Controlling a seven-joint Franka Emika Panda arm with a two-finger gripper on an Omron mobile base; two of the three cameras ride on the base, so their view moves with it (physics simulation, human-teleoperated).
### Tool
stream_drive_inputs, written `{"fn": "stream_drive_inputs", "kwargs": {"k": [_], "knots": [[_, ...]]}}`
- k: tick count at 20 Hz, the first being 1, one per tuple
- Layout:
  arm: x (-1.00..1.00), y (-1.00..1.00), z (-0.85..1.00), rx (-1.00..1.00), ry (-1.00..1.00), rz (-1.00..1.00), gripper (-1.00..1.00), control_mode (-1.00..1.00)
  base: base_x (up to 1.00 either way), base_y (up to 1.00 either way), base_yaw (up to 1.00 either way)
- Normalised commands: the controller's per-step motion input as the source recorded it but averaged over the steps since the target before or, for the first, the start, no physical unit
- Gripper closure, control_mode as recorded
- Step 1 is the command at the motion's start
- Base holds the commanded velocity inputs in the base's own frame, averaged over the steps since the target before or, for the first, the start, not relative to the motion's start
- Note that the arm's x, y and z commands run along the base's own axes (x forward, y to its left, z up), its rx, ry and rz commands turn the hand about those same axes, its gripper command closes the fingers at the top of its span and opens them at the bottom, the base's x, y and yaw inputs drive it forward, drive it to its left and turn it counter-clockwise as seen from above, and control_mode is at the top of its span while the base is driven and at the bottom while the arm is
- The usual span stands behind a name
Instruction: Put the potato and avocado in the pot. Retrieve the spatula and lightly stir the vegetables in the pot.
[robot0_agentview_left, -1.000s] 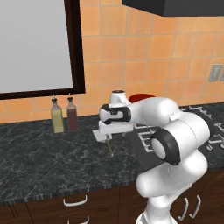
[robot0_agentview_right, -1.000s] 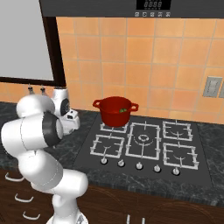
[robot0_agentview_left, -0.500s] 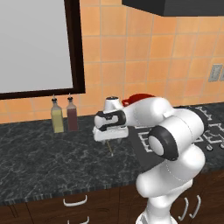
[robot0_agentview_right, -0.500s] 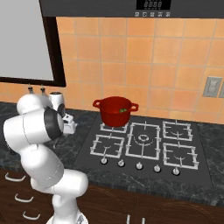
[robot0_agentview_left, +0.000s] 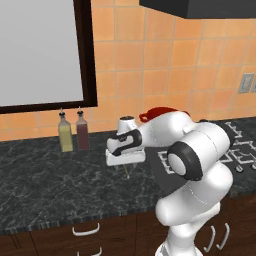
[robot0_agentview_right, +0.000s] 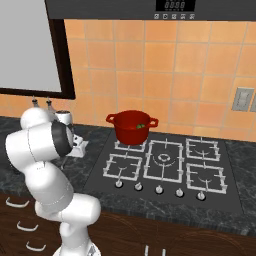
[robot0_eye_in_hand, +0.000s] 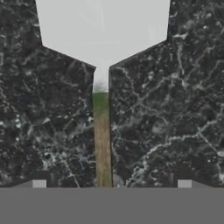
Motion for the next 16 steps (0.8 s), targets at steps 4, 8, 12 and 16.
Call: {"fn": "stream_drive_inputs", "kwargs": {"k": [4,8,12,16], "knots": [[-0.11,0.00,-0.03,0.00,-0.06,-0.05,-1.00,-1.00,0.00,0.00,0.00],[-0.24,0.02,0.00,0.00,-0.04,-0.05,-1.00,-1.00,0.00,0.00,0.00],[-0.33,0.00,0.00,0.00,-0.08,-0.08,-1.00,-1.00,0.00,0.00,0.00],[-0.31,0.00,0.00,0.00,-0.03,-0.10,-1.00,-1.00,0.00,0.00,0.00]]}}
